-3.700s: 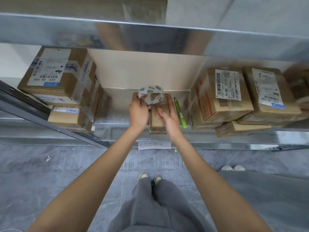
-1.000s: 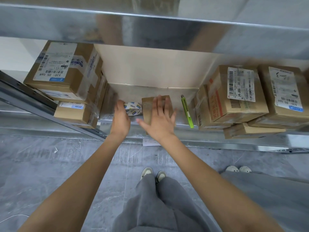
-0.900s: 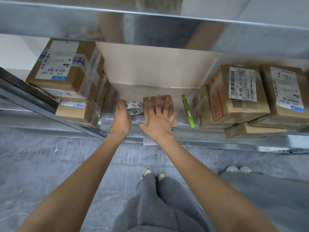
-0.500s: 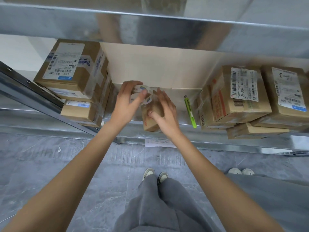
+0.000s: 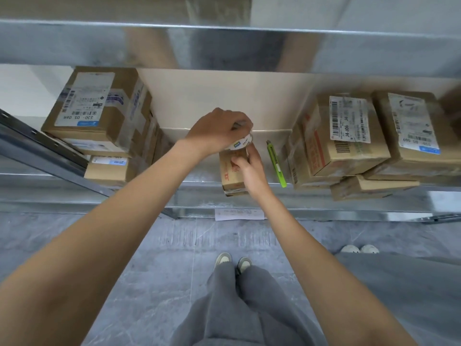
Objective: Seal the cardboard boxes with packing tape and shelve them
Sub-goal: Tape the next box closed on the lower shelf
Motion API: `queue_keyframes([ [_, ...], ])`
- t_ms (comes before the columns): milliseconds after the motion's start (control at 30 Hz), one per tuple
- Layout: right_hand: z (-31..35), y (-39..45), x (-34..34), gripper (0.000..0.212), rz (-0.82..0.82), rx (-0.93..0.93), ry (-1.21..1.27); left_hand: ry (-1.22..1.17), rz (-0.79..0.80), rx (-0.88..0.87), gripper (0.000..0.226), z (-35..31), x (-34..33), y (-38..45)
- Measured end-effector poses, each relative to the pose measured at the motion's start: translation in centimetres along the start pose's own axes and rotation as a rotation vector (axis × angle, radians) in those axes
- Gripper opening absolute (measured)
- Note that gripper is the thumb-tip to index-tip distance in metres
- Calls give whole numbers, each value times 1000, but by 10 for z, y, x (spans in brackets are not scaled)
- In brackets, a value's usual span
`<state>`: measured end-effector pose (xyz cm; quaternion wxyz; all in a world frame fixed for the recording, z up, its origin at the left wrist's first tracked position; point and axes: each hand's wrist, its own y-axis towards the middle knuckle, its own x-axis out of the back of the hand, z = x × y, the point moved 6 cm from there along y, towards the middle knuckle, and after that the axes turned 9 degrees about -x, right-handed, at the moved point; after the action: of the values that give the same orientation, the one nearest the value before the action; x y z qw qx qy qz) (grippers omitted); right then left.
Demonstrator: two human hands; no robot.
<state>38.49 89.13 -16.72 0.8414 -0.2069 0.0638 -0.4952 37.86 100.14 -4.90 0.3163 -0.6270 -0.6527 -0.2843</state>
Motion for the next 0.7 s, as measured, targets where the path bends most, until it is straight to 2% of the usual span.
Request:
queue_keyframes([
  [67, -2, 1, -2, 50, -11, 5, -34, 47, 11, -1, 25, 1, 3, 0],
  [200, -4, 1, -3, 72, -6, 25, -69, 199, 49, 11, 25, 6, 13, -5],
  [433, -4, 2, -2, 77, 9, 15, -41, 245, 141, 111, 21, 2, 13, -5],
  [500, -8, 4, -2, 75, 9, 13, -49, 212, 208, 188, 27, 6, 9, -2],
  [600, -13, 7, -2, 72, 23, 28, -82, 32, 318, 353, 42, 15, -2, 1],
  [700, -7, 4, 1, 72, 15, 37, -79, -59, 411, 414, 53, 14, -4, 7],
])
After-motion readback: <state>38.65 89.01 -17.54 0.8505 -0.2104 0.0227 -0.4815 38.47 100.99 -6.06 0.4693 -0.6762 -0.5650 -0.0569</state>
